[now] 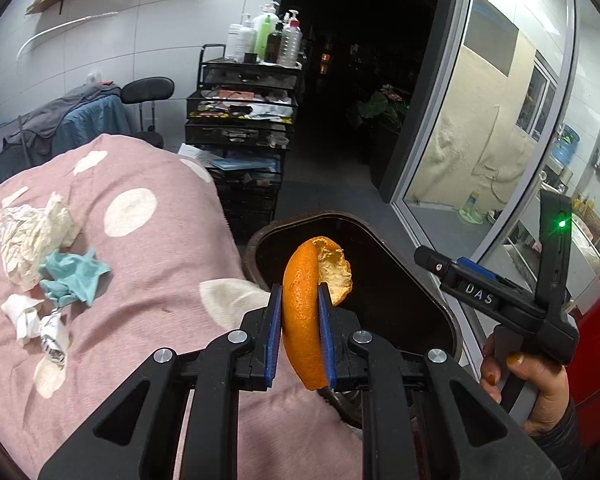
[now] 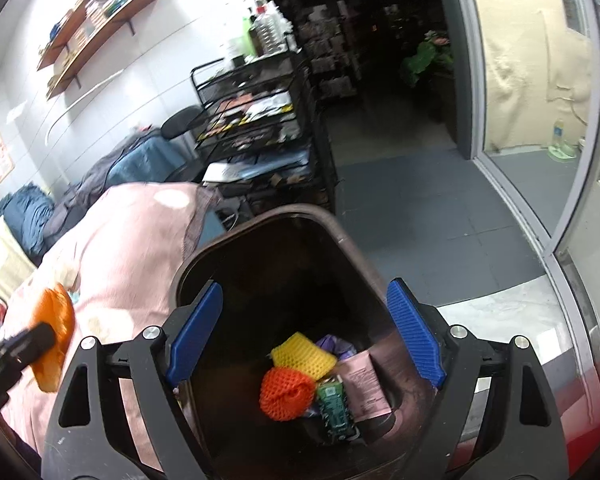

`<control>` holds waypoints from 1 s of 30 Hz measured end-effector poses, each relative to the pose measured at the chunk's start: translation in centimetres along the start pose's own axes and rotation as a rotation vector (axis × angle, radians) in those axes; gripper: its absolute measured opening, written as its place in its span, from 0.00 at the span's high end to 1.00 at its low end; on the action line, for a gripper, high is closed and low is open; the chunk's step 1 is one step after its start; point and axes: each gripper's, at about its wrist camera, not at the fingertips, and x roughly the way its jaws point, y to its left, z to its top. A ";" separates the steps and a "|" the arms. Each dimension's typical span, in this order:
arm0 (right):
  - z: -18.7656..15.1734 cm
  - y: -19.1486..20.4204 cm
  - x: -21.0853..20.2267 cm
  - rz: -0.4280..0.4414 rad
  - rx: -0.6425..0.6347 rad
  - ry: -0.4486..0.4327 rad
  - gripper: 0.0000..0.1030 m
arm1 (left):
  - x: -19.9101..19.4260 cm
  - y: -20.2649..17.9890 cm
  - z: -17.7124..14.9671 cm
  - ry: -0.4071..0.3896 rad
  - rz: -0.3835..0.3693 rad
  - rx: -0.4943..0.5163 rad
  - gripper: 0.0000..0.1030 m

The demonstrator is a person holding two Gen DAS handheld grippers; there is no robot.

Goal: Collect trash
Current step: 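Lower the orange peel into the bin and open the left gripper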

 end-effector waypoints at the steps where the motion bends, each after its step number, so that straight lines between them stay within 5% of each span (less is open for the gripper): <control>1: 0.2 -0.3 -0.2 -0.006 0.009 -0.009 0.19 | 0.5 -0.3 0.1 0.010 -0.004 0.006 0.83; 22: 1.5 -3.0 -1.0 -0.038 0.072 -0.032 0.18 | 7.4 -3.3 -0.2 0.192 0.005 0.117 0.78; 27: 1.5 -3.0 -0.9 -0.033 0.065 -0.028 0.16 | 7.4 -3.1 -0.2 0.183 0.016 0.095 0.38; 30: 1.5 -3.0 -1.0 -0.030 0.065 -0.033 0.13 | 7.2 -3.0 -0.1 0.165 0.010 0.085 0.23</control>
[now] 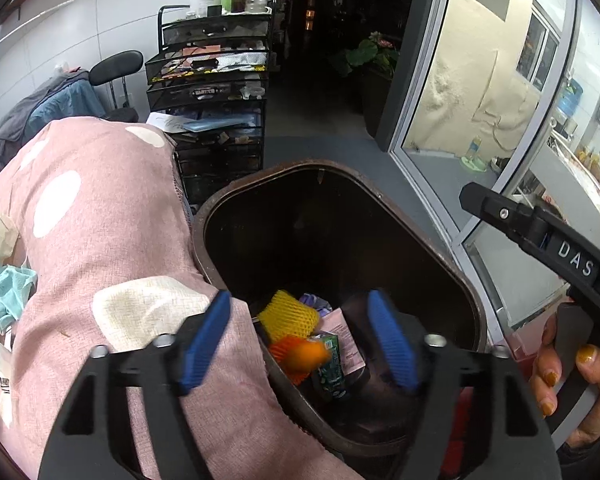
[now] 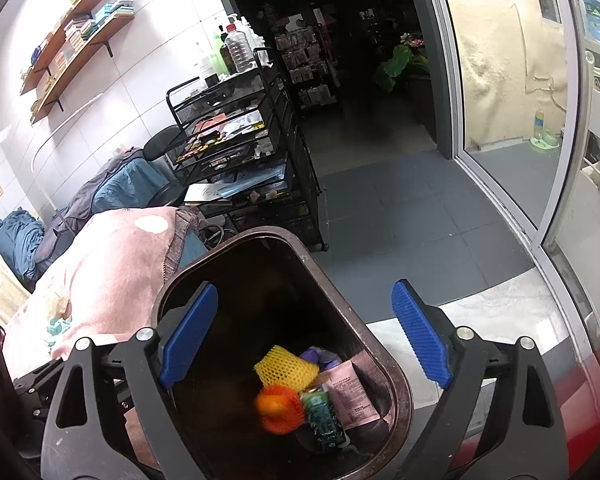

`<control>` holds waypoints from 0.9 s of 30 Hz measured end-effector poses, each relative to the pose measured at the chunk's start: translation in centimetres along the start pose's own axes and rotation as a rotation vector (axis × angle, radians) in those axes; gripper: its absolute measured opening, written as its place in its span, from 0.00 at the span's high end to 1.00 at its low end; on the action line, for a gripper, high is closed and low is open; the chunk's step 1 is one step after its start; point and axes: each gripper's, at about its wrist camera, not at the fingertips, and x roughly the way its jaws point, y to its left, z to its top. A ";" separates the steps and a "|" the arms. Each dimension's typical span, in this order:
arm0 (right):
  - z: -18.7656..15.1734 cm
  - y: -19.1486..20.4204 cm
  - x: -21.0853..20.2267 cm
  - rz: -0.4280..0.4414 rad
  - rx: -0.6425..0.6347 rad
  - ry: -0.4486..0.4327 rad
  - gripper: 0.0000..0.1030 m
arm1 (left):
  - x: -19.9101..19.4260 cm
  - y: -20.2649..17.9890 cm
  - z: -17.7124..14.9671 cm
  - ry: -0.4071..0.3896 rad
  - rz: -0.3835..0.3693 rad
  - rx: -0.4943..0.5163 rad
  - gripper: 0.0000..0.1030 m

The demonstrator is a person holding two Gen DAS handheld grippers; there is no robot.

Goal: Collect trash
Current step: 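Lower the orange peel into the bin and open the left gripper, then move both grippers back over the tissues and cloth on the bedspread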

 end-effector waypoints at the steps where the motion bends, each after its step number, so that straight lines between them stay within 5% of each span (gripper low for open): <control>1: 0.0 0.0 0.0 0.002 -0.001 -0.002 0.13 | -0.1 0.1 0.0 -0.006 -0.002 -0.004 0.22; 7: -0.1 -0.1 -0.1 0.011 0.000 -0.003 0.10 | -1.2 0.4 0.0 -0.062 -0.009 -0.027 0.17; 27: -2.0 4.2 -0.1 0.119 -0.106 0.027 0.09 | -10.4 4.9 -3.5 -0.287 0.150 -0.055 0.06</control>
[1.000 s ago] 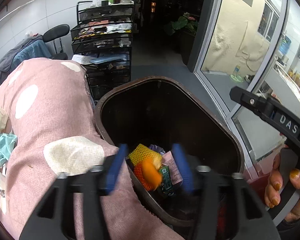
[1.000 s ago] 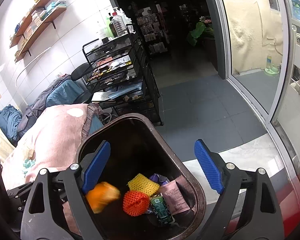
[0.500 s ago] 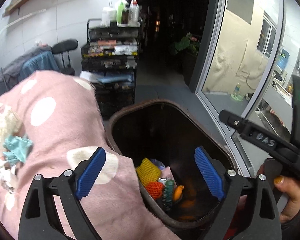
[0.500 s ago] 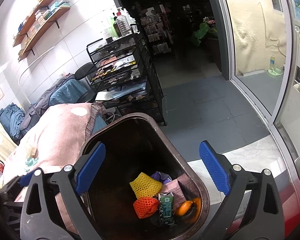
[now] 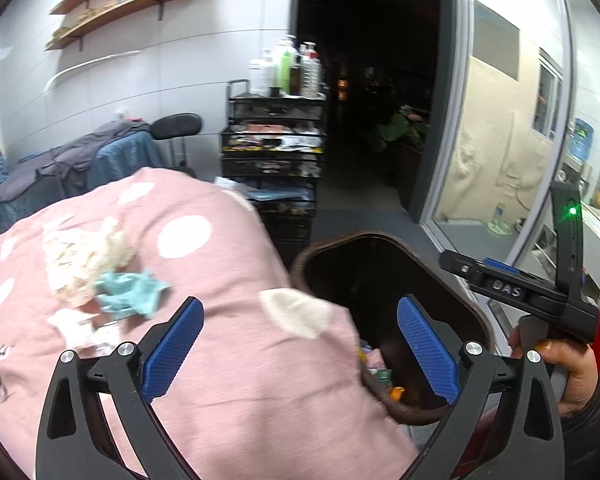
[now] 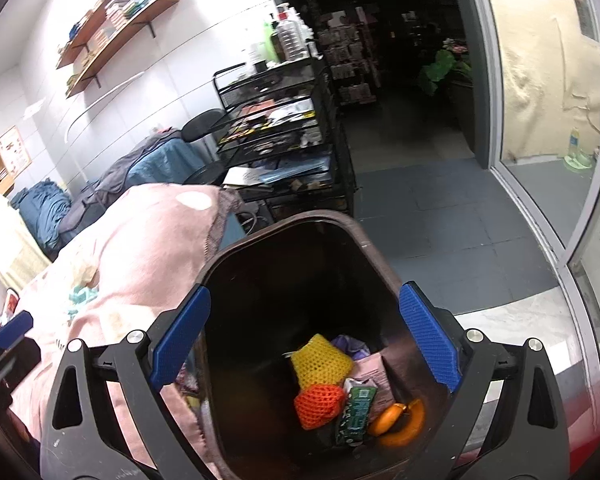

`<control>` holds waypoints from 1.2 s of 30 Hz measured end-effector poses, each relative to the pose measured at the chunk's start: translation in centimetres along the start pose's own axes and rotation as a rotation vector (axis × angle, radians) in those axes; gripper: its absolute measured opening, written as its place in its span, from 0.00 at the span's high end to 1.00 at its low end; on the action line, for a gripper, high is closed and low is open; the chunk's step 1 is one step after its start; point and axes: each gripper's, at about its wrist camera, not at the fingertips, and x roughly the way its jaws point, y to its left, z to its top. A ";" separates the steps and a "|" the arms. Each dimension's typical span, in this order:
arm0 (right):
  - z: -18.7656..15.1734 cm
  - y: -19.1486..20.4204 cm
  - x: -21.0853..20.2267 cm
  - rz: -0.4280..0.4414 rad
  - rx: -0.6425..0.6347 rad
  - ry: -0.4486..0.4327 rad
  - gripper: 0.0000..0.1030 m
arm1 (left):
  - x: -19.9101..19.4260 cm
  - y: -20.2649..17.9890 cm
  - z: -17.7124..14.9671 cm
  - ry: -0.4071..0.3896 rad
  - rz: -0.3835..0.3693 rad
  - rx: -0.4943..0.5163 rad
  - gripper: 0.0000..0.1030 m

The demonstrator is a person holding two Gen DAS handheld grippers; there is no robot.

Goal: Collect trash
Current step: 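Move both grippers back over the tissues and cloth on the bedspread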

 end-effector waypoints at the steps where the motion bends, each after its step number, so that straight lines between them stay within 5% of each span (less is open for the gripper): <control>1: -0.1 0.3 0.0 0.007 -0.004 0.002 0.09 | -0.3 0.8 -0.1 -0.002 0.016 -0.012 0.06; 23: -2.3 15.9 1.4 0.291 -0.284 0.100 0.09 | -4.8 16.0 -3.3 0.027 0.310 -0.194 0.06; 36: -4.2 25.1 3.4 0.404 -0.470 0.218 0.09 | -5.8 22.1 -5.4 0.072 0.374 -0.291 0.06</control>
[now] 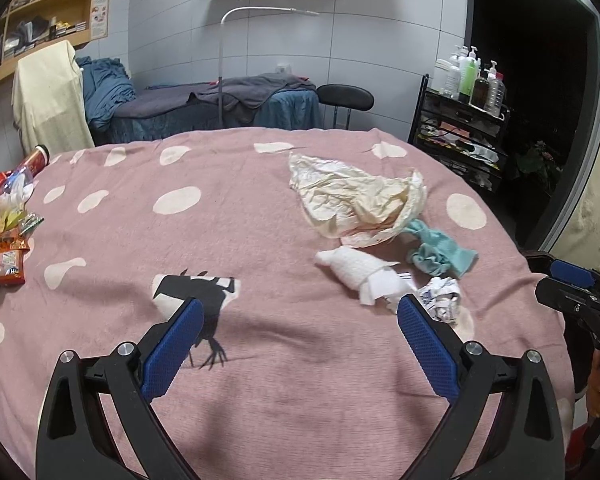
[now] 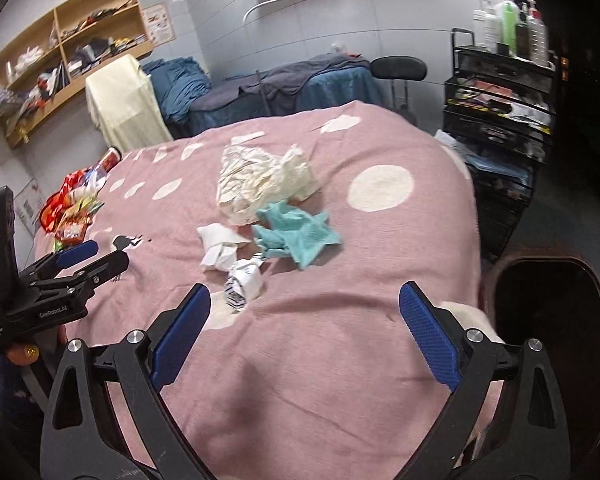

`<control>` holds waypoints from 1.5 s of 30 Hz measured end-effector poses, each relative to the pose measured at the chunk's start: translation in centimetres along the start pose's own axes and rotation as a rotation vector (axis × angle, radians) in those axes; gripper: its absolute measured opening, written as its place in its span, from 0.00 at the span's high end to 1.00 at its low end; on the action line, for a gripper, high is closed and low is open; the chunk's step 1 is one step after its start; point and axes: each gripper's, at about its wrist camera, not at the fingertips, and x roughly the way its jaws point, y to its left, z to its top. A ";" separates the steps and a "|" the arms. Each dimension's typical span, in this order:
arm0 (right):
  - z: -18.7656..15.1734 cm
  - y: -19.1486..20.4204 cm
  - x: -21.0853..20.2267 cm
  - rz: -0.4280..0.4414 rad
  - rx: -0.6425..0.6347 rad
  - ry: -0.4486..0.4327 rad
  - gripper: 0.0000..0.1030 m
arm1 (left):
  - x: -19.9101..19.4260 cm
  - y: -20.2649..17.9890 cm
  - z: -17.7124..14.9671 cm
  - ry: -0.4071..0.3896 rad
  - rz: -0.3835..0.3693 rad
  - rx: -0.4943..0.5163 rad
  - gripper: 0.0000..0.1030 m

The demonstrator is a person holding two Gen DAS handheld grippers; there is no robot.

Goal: Collect trash
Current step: 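Move both grippers back over the tissues and cloth on the bedspread, then grasp the white sock wrapper with the right gripper while the left grasps the white tissue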

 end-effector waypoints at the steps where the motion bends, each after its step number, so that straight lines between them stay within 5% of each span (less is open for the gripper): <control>1: 0.2 0.5 0.5 0.006 -0.016 0.013 0.09 | 0.2 0.3 0.0 0.006 0.003 -0.001 0.06; 7: 1.3 3.2 4.1 0.010 -0.129 0.114 0.09 | 1.7 1.0 0.5 0.047 -0.027 -0.018 0.11; 15: 1.8 5.2 9.9 0.021 -0.205 0.301 0.42 | 3.9 0.2 1.1 0.118 -0.044 0.024 0.22; 18: 1.6 5.1 10.9 0.043 -0.192 0.330 0.66 | 4.6 -0.1 1.3 0.141 -0.052 0.040 0.22; 30: 0.7 2.9 7.3 0.105 -0.094 0.276 0.72 | 7.1 -3.0 2.5 0.203 -0.111 0.133 0.22; 37: 0.4 1.6 4.3 0.091 -0.044 0.218 0.72 | 10.4 -6.0 3.0 0.313 -0.109 0.243 0.22; 42: 0.3 0.7 3.2 0.083 -0.014 0.191 0.72 | 12.4 -6.6 2.4 0.398 -0.091 0.277 0.62; 45: 0.0 0.2 2.7 0.082 -0.001 0.176 0.72 | 11.7 -6.1 2.4 0.371 -0.098 0.262 0.70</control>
